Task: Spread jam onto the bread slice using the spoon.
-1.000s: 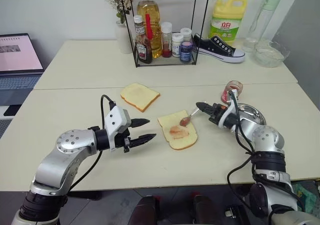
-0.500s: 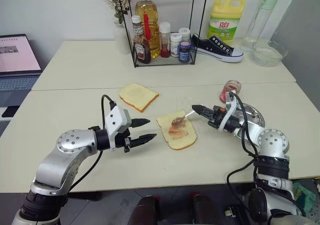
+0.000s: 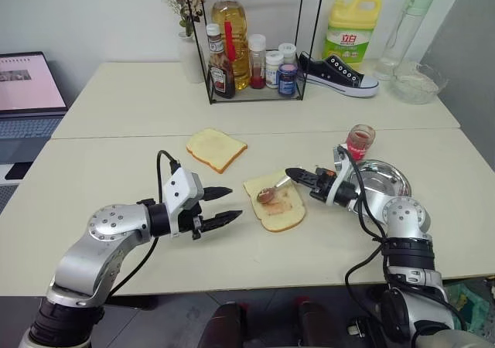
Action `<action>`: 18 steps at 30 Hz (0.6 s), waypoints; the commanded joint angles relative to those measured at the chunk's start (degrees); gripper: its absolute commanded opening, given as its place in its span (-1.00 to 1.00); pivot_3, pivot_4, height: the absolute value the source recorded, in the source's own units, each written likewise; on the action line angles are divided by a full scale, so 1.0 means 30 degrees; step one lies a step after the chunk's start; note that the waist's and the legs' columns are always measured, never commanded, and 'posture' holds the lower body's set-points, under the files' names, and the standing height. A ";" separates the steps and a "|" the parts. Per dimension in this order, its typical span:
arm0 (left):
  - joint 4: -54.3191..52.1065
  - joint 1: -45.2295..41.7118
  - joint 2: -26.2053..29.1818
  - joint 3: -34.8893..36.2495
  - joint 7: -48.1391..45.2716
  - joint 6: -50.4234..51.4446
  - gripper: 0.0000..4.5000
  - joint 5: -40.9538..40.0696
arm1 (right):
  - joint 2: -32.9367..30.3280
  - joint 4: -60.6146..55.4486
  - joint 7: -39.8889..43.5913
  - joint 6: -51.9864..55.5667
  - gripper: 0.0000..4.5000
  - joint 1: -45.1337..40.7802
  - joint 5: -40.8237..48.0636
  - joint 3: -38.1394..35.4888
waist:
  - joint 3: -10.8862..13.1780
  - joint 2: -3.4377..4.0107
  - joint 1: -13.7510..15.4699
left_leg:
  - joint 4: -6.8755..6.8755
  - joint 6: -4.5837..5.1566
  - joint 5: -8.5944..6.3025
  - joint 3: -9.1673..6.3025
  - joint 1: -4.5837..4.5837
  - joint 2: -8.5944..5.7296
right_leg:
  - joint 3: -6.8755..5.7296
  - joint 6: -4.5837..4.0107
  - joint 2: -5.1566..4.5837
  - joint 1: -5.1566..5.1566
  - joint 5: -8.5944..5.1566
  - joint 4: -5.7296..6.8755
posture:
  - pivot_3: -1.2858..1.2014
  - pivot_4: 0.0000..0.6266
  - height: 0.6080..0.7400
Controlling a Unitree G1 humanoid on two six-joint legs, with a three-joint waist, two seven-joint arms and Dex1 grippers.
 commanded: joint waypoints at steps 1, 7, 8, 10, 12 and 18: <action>-0.0619 -0.0022 0.0137 0.0381 0.0160 -0.0130 0.21 -0.0111 | -0.0586 -0.0724 0.0654 -0.0006 -0.99 0.0369 0.0079 -0.0147 | 0.0000 0.0000 0.0001 | 0.0000 0.0000 0.0000 0.0001 0.0000 -0.0001 | 0.0002 0.0000 0.0000 0.0000 0.0000 -0.0001 | 0.03 -0.52 1.00; -0.0370 -0.0187 0.0118 0.0189 0.0028 -0.0240 0.21 -0.0097 | -0.1441 -0.2195 0.0681 0.1159 -0.99 0.1433 0.0938 -0.0534 | 0.0000 0.0000 0.0032 | 0.0001 0.0000 0.0000 -0.0003 -0.0001 0.0000 | 0.0000 0.0000 -0.0002 0.0003 0.0000 -0.0002 | 0.03 -0.52 1.00; -0.0315 -0.0239 0.0104 0.0128 -0.0018 -0.0266 0.21 -0.0083 | -0.1581 -0.2464 0.0624 0.1341 -0.99 0.1618 0.1103 -0.0611 | 0.0000 -0.0001 0.0036 | 0.0000 0.0000 0.0000 -0.0002 -0.0002 -0.0002 | 0.0001 0.0000 -0.0005 0.0006 0.0000 -0.0006 | 0.03 -0.52 1.00; -0.0233 -0.0330 0.0061 0.0040 -0.0061 -0.0290 0.21 -0.0050 | -0.1827 -0.2927 0.0505 0.1672 -0.99 0.1915 0.1411 -0.0825 | 0.0000 -0.0001 0.0034 | 0.0002 0.0000 0.0000 0.0000 -0.0001 -0.0002 | 0.0002 0.0000 -0.0007 0.0009 0.0000 -0.0007 | 0.03 -0.52 1.00; -0.0033 -0.0492 -0.0004 -0.0071 -0.0136 -0.0354 0.21 0.0017 | -0.2117 -0.3457 0.0304 0.2033 -0.99 0.2234 0.1754 -0.1143 | 0.0000 -0.0001 0.0036 | 0.0001 0.0000 0.0000 -0.0001 0.0000 -0.0001 | 0.0002 0.0000 -0.0005 0.0008 0.0000 -0.0002 | 0.03 -0.52 1.00; 0.0422 -0.0974 -0.0236 -0.0467 -0.0340 -0.0535 0.21 0.0121 | -0.2301 -0.4559 -0.0785 0.2778 -0.99 0.2510 0.2972 -0.2377 | 0.0000 -0.0001 0.0032 | 0.0001 0.0001 0.0000 0.0001 -0.0001 -0.0001 | 0.0002 0.0000 -0.0005 0.0011 0.0000 -0.0004 | 0.03 -0.52 1.00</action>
